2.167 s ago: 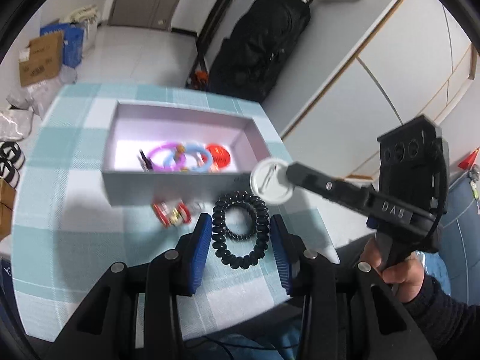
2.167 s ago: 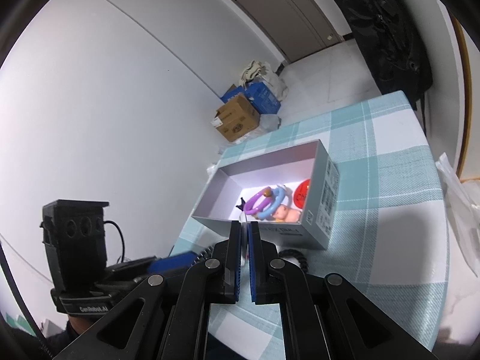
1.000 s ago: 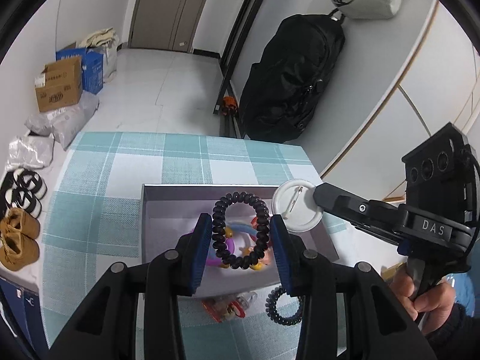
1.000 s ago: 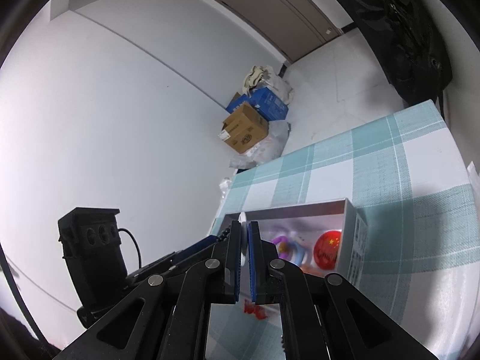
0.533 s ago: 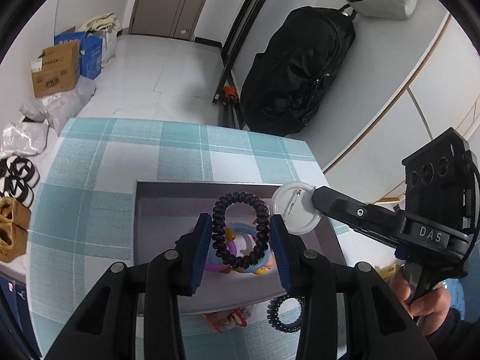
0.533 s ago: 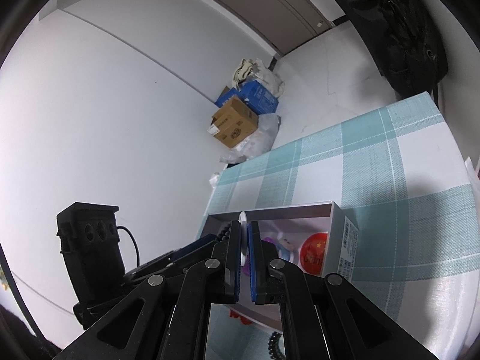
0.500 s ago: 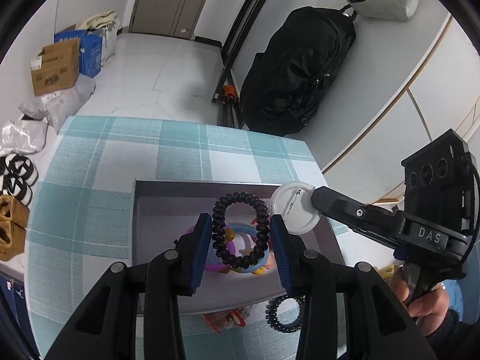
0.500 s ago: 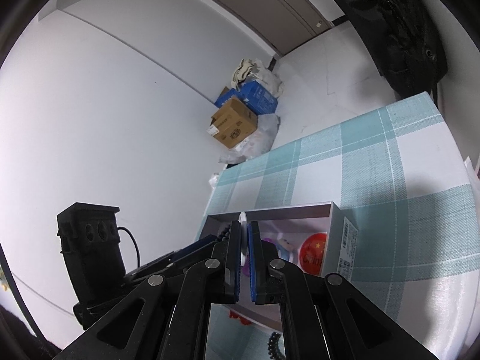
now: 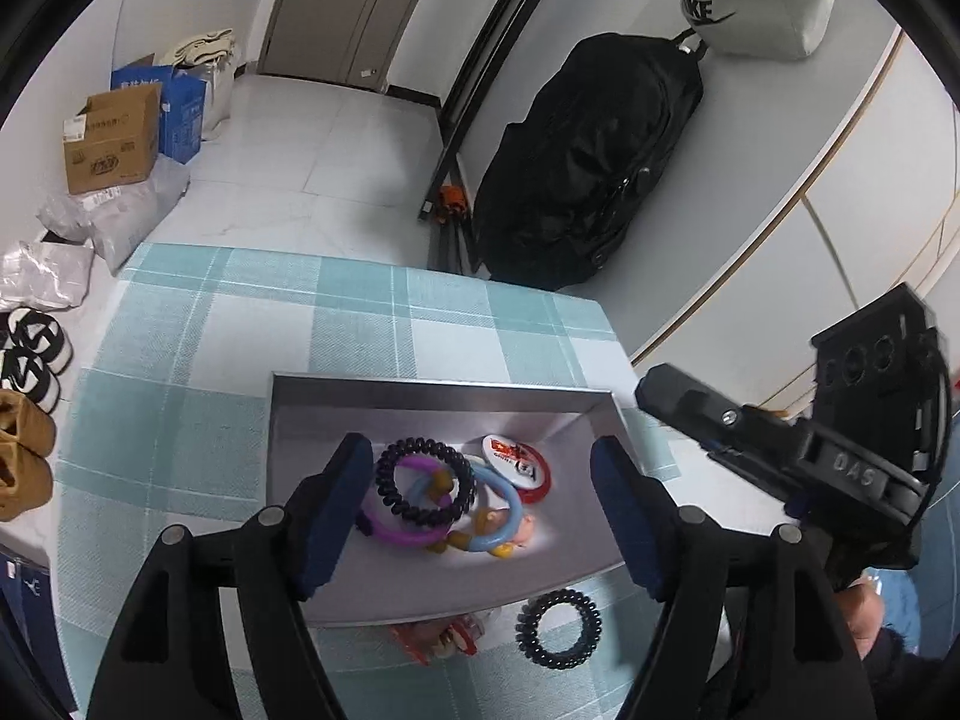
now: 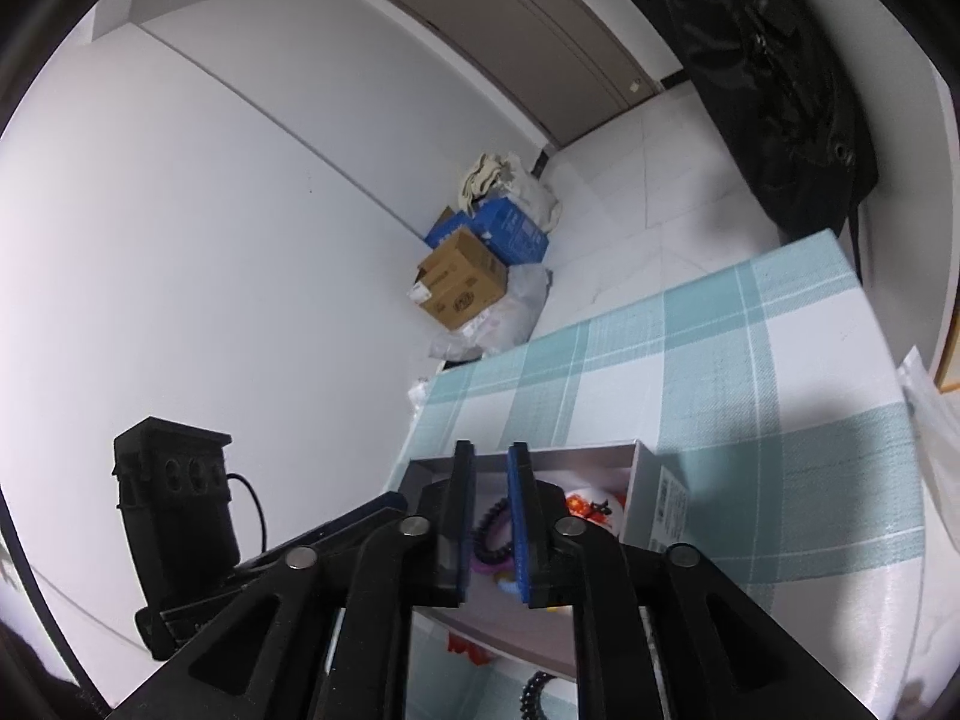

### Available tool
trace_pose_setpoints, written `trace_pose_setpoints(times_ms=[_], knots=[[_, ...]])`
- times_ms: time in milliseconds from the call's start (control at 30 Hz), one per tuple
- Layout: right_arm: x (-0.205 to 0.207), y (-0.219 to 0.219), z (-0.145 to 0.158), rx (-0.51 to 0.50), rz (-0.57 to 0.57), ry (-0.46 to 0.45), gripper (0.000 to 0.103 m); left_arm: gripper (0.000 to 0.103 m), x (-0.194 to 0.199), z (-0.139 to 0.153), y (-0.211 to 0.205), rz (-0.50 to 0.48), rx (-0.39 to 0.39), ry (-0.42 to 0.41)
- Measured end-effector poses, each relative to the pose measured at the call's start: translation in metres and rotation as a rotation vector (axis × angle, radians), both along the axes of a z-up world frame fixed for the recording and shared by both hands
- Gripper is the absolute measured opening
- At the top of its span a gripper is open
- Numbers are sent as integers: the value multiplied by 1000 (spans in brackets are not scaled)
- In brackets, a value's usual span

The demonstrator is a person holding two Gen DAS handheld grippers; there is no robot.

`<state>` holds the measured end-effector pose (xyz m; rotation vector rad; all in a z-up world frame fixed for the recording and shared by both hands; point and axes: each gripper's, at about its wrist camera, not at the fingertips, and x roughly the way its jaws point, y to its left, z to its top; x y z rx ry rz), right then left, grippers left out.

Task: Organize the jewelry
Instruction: 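Lower the hair tie and white badge into the silver box and open both tools, then grasp the second black coiled hair tie with the right tool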

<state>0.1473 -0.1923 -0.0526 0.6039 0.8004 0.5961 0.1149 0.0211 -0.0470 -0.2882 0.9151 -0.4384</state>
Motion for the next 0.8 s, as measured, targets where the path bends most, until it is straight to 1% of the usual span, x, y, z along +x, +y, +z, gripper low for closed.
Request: trace_pose_setpoints(times_ms=[100,133,267,333,367,500,567,633,767,800], knots=[[-3,2,2,-18,5,-11,23,71,-3,1,-1,17,21,-9],[-5,3,3,-31,7,-21,27,71,-5,2,0,22,30,-17],[-9,9,5,-66,18,-53,31,71,-12,6,0,40,68,-56],[-12,10,6,-87,13,-68,43,71,-14,7,1,50,83,-67],[-13,11,7,-94,9,-72,46,71,-15,7,1,55,86,-70],[-18,12,8,-124,2,-88,47,71,-19,7,5,78,96,-84],[-21,13,8,-146,-3,-92,50,71,-22,7,6,87,107,-94],[-25,14,8,-173,-8,-97,56,71,-26,6,6,91,123,-100],[-35,15,8,-219,-7,-108,61,71,-35,4,4,85,160,-108],[-38,16,8,-230,-10,-108,65,71,-38,4,3,85,171,-112]])
